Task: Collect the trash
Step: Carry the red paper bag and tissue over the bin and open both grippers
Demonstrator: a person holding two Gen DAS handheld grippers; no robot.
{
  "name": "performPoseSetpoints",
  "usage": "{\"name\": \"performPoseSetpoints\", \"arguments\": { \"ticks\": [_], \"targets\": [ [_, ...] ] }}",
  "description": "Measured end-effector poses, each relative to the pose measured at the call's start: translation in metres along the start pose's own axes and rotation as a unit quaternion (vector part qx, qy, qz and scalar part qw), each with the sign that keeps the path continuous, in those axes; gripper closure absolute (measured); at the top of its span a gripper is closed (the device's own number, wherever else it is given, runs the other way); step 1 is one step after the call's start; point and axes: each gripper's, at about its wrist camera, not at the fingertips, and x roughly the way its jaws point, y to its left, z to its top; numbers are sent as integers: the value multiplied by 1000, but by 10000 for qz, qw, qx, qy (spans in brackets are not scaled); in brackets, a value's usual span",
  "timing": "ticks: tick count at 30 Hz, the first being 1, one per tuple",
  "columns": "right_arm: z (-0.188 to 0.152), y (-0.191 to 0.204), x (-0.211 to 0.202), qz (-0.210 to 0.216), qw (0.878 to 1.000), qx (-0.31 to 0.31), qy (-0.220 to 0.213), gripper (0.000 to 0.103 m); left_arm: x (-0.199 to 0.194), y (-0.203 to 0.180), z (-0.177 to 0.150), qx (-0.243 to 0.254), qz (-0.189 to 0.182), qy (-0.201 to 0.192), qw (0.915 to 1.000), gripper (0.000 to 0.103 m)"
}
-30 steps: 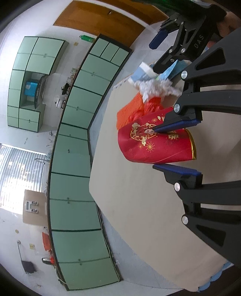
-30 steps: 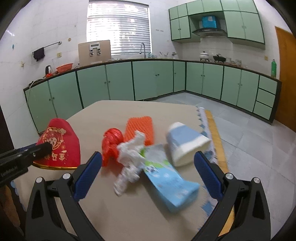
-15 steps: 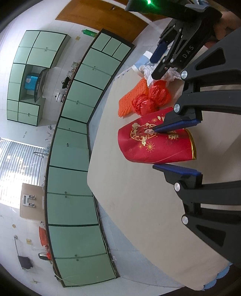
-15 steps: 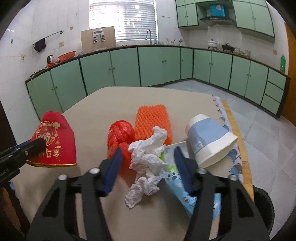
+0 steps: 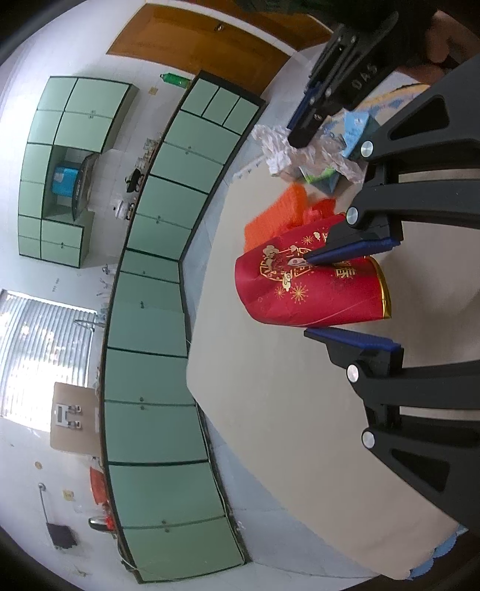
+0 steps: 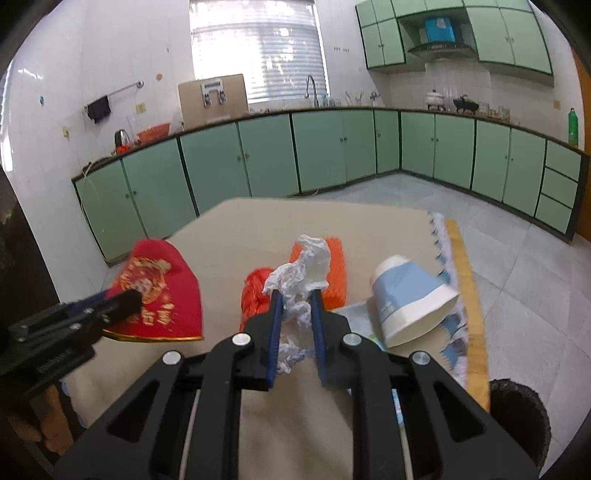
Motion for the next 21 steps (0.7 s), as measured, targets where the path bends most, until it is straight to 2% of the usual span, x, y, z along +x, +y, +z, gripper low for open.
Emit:
{"name": "performPoseSetpoints", "arguments": {
  "ticks": [6,11,21],
  "targets": [
    [14,-21,-40,-99,9994,133,-297,88,-6,-30,9,210,-299,-123,9993,69],
    [17,-42,-71,-344,9980,196,-486,88,-8,-58,14,336,-577,-169,9976,69],
    [10,-95,-124,-931,9918,450,-749,88,-9,-131,17,763,-1289,-210,9885,68]
  ]
}}
